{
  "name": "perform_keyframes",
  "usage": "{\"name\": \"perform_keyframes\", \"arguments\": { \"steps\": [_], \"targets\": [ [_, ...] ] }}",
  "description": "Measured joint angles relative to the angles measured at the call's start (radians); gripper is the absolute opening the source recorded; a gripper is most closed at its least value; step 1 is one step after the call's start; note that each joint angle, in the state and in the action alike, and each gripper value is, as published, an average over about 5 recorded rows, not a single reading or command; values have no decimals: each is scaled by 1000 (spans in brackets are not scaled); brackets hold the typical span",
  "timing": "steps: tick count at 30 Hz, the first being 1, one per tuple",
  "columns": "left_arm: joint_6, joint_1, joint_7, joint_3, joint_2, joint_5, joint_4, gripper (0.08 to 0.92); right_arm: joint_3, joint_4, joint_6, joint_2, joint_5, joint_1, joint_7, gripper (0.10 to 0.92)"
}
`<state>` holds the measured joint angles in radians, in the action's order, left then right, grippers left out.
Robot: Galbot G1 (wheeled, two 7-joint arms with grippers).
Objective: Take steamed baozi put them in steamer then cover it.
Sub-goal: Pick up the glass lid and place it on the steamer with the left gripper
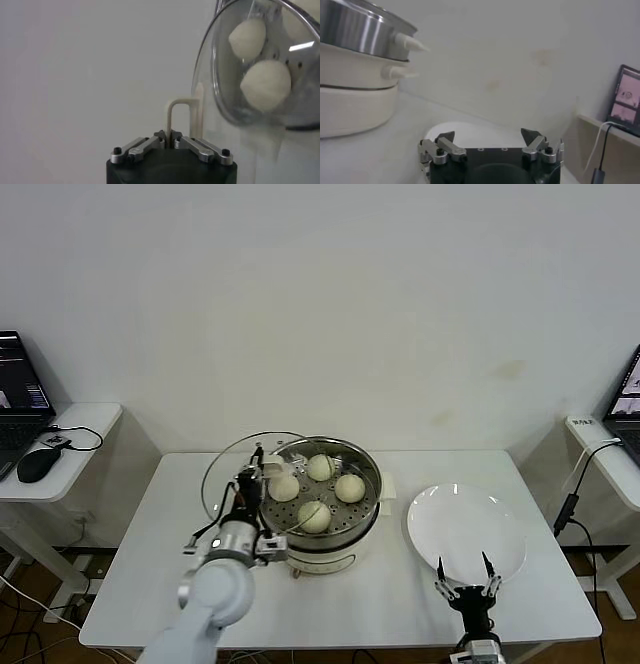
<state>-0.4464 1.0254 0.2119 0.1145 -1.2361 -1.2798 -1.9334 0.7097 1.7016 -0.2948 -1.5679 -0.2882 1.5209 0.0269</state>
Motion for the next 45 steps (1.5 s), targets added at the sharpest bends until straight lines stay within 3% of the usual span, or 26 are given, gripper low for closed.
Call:
{"name": "perform_keyframes", "arguments": {
  "steps": [22, 45],
  "targets": [
    [-33, -107, 59, -122, -191, -163, 141, 138, 9, -6, -9, -4, -28, 10, 33, 823],
    [-13, -98, 47, -121, -254, -233, 222, 138, -9, -12, -9, -2, -18, 15, 32, 823]
  ]
}}
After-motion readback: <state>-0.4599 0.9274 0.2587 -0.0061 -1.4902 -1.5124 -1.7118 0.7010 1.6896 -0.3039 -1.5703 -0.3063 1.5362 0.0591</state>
